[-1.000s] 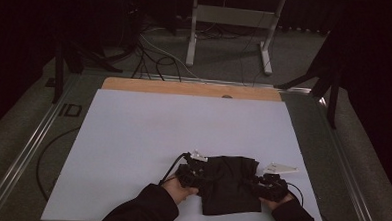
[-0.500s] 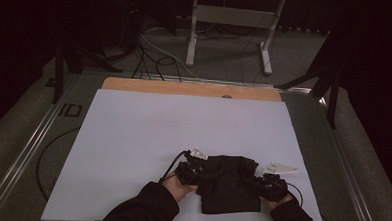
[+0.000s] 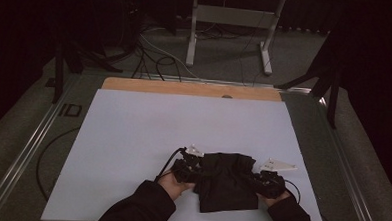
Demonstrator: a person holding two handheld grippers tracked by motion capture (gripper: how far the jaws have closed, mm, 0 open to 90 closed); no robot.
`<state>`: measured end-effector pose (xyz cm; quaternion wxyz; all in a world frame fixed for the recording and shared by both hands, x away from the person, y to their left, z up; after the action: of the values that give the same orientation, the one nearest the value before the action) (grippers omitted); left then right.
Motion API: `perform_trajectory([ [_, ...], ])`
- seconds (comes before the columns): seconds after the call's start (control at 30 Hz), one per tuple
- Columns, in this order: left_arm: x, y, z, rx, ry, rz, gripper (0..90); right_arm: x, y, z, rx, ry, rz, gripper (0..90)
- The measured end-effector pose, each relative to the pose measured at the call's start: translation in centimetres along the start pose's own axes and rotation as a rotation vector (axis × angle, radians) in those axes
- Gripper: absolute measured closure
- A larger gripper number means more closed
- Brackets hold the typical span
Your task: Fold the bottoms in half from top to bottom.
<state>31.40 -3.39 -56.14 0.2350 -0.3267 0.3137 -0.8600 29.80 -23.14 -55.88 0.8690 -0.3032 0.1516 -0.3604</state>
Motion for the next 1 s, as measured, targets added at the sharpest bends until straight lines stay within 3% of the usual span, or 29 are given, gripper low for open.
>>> perform_trajectory([
  [0.6, -2.1, -3.0, 0.4, 0.027, -0.025, 0.024, 78.1, -1.2, 2.1, 3.4, 0.038, -0.030, 0.028, 80.1],
  [1.0, -3.9, -4.5, 0.4, 0.034, -0.037, 0.047, 78.0, -1.9, 4.0, 5.8, 0.028, -0.070, 0.033, 80.1],
])
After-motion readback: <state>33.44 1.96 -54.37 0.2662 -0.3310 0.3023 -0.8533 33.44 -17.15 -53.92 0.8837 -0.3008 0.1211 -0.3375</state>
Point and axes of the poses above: each handheld gripper's, and its own axes: y roughly forward along the jaws, z roughly out of its top, x roughly to its right, the point moved 7 cm from there along y, roughly forward along the jaws, and after that the axes turned 7 degrees about -y, right-handed, at the moved point
